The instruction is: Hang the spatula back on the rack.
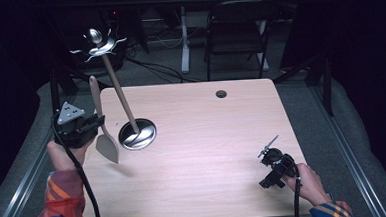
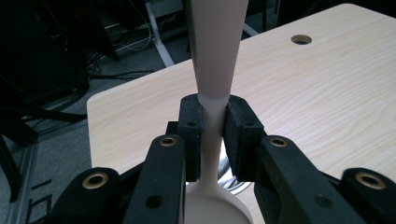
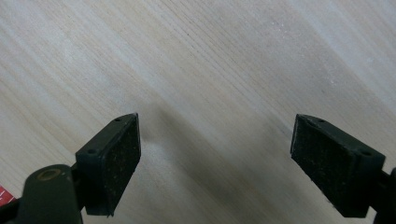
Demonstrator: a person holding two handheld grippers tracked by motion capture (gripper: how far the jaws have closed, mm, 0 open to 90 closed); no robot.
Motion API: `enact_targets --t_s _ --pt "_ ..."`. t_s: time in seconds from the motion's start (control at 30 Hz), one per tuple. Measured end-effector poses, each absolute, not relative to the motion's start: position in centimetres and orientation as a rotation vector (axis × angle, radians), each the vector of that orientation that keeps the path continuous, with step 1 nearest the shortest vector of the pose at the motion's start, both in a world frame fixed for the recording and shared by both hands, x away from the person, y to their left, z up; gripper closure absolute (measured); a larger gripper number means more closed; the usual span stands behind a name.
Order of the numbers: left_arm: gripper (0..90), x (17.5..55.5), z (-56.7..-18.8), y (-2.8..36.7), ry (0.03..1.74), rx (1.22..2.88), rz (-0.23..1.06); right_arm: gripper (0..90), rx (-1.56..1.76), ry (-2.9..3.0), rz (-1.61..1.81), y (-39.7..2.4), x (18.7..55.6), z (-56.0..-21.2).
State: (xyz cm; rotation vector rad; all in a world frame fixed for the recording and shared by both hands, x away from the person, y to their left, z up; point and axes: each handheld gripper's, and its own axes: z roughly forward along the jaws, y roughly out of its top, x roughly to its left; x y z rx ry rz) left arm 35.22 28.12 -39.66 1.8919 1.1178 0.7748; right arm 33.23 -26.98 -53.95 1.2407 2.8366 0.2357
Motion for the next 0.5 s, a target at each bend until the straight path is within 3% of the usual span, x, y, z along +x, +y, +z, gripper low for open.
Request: enact_targets --t_s 0.5 --pt "77.7 35.6 -37.5 28.7 1.132 1.840 0.817 15.9 1.243 2.845 0.234 -26.9 33.2 -54.0"
